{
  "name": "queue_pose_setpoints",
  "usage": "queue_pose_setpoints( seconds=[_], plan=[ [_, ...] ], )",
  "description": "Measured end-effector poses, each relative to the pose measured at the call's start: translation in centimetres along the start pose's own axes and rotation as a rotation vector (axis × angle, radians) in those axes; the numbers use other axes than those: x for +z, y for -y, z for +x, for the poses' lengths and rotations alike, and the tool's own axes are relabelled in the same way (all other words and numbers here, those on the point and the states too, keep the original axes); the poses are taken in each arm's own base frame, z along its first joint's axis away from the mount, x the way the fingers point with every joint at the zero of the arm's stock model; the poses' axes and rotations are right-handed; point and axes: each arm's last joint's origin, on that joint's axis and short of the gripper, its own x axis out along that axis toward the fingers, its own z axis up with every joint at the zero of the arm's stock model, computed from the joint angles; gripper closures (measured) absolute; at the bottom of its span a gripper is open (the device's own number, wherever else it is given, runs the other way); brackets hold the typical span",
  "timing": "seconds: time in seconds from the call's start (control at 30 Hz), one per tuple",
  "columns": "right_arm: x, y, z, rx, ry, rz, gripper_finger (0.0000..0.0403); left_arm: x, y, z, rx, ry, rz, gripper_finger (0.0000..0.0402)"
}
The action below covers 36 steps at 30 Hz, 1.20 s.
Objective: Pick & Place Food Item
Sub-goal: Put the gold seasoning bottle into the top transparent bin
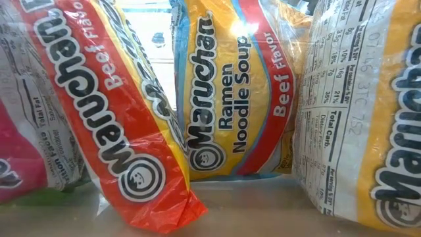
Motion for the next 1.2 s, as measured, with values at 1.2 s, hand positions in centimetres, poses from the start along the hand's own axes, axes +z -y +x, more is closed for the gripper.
queue_pose_setpoints(
  seconds=[1.2],
  plan=[
    [-1.6, 2.6, -1.0, 0.325, -0.507, -0.13, 0.0403, -14.2, -0.4, 3.6, 0.174, -0.397, -0.252, 0.032]
  ],
)
